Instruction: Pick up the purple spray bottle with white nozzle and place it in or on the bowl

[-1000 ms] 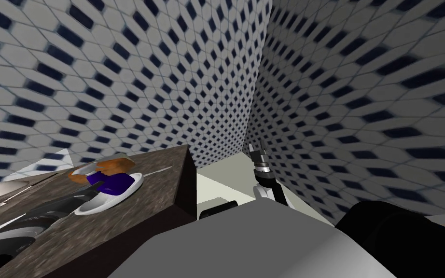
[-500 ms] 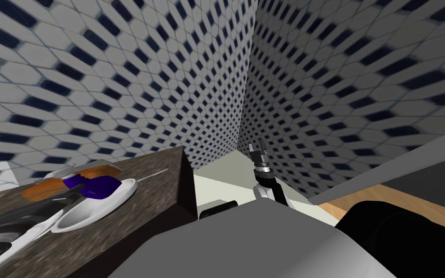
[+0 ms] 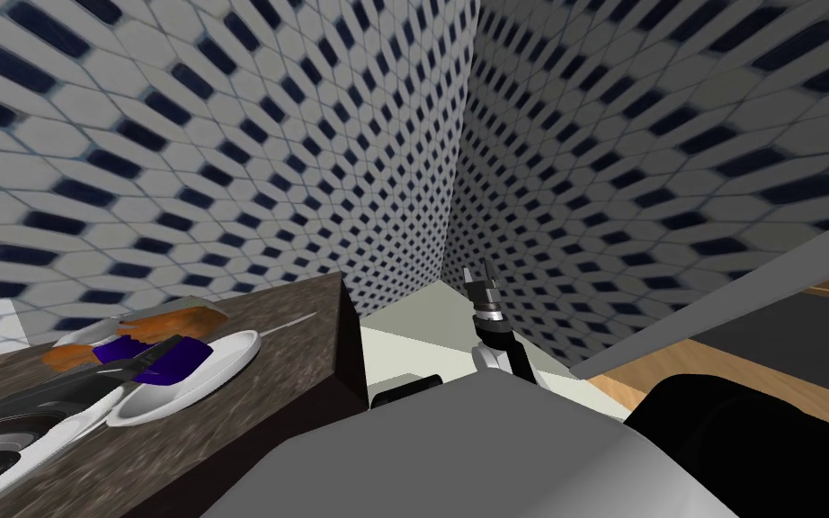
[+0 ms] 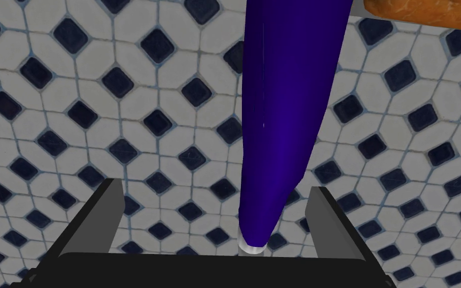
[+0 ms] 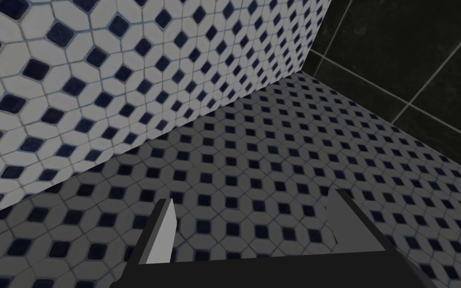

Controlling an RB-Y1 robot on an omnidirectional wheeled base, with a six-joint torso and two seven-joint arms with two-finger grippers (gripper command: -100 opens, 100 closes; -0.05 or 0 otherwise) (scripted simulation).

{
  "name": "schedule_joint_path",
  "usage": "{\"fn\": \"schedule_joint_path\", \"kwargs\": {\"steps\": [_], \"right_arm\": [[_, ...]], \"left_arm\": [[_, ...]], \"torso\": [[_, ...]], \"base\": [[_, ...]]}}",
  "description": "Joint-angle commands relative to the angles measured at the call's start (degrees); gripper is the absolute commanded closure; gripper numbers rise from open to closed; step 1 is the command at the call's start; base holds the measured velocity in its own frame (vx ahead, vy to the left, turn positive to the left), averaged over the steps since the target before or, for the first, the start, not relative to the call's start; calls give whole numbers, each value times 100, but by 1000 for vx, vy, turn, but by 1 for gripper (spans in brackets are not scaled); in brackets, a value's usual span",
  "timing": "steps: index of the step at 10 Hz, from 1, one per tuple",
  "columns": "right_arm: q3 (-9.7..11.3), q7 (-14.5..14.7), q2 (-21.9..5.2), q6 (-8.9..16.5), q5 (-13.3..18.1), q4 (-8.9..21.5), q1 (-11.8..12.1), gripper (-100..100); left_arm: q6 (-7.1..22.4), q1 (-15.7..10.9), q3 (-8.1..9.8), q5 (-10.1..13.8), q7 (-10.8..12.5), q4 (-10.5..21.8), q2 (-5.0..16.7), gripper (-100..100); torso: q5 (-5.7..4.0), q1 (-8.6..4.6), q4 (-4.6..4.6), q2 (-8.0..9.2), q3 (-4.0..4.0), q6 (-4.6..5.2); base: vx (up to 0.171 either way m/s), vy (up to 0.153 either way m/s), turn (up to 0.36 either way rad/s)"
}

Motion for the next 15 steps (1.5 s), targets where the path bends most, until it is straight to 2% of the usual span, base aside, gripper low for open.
{"fn": "schedule_joint_path", "kwargs": {"steps": [1, 2, 3, 7, 8, 9, 10, 11, 15], "right_arm": [[0, 0, 0, 0, 0, 0, 0, 0], [0, 0, 0, 0, 0, 0, 0, 0], [0, 0, 0, 0, 0, 0, 0, 0], [0, 0, 0, 0, 0, 0, 0, 0], [0, 0, 0, 0, 0, 0, 0, 0], [0, 0, 0, 0, 0, 0, 0, 0], [0, 0, 0, 0, 0, 0, 0, 0], [0, 0, 0, 0, 0, 0, 0, 0], [0, 0, 0, 0, 0, 0, 0, 0]], "left_arm": [[0, 0, 0, 0, 0, 0, 0, -100], [0, 0, 0, 0, 0, 0, 0, 0], [48, 92, 34, 52, 136, -46, 162, -100], [158, 312, 118, 184, 477, -172, 574, -100], [202, 401, 152, 236, 613, -222, 739, -100], [224, 445, 169, 262, 681, -248, 821, -100], [198, 400, 150, 242, 619, -213, 766, -100], [206, 404, 152, 246, 641, -216, 778, 0], [205, 403, 152, 245, 639, -216, 777, 0]], "torso": [[0, 0, 0, 0, 0, 0], [0, -1, 0, -1, 0, 0], [-3, -5, 1, -2, 0, 5], [-9, -22, 1, -4, -2, 5], [-8, -21, 1, -3, -1, 6], [-9, -22, 1, -2, -1, 5], [-8, -22, 1, -1, 0, 6], [-6, -16, 1, -2, -1, 6], [-4, -10, 1, -3, -1, 6]], "base": [[0, 0, 0], [0, 0, 0], [-2, -9, 17], [1, -26, 18], [-2, -27, 18], [-5, -25, 20], [-3, -11, 5], [0, 0, 0], [0, 0, 0]]}}
